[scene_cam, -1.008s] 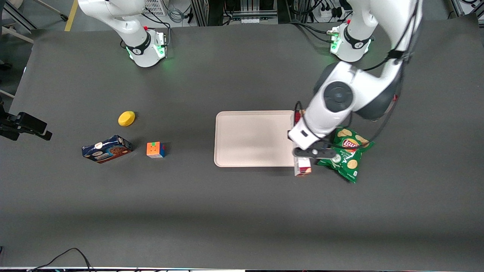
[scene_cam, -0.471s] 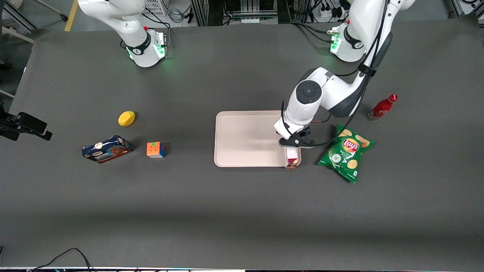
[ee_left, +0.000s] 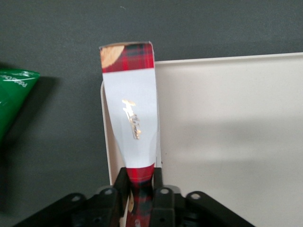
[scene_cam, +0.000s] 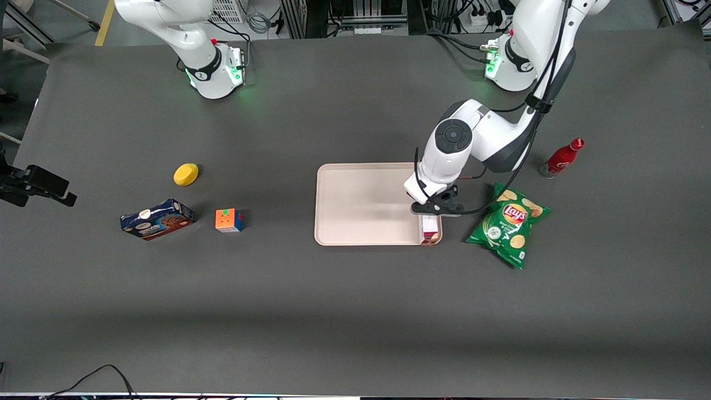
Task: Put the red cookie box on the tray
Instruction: 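Lower the cookie box onto the tray and open the left gripper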
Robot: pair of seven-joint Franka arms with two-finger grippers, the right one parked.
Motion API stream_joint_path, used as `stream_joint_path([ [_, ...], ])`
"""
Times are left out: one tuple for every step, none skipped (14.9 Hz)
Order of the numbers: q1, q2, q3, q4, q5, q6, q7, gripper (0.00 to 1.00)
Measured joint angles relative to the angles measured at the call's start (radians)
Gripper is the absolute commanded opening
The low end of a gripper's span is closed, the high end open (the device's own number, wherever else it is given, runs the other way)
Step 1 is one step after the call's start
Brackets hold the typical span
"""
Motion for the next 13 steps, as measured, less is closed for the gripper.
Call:
stream_joint_path([
  [0.000, 0.000, 0.000, 0.000, 0.000, 0.000, -0.006, 0.91],
  [0.001, -0.001, 0.000, 0.000, 0.000, 0.000, -0.011, 1.00],
  [0.002, -0.003, 0.001, 0.000, 0.000, 0.001, -0.013, 1.00],
  [0.003, -0.006, 0.001, 0.000, 0.000, 0.001, -0.014, 1.00],
  [0.004, -0.011, 0.002, 0.002, 0.000, 0.002, -0.014, 1.00],
  [0.006, -0.016, 0.003, 0.010, 0.000, 0.003, -0.016, 1.00],
  [0.010, -0.022, 0.004, 0.023, 0.000, 0.003, -0.017, 1.00],
  [0.018, -0.030, 0.005, 0.041, 0.000, 0.003, -0.018, 1.00],
  [0.030, -0.039, 0.006, 0.059, 0.000, 0.003, -0.018, 1.00],
  [0.045, -0.049, 0.009, 0.080, 0.000, 0.003, -0.016, 1.00],
  [0.060, -0.056, 0.011, 0.104, 0.000, 0.003, 0.003, 1.00],
  [0.076, -0.062, 0.014, 0.128, 0.000, 0.003, 0.049, 1.00],
  [0.090, -0.067, 0.017, 0.148, 0.000, 0.003, 0.101, 1.00],
])
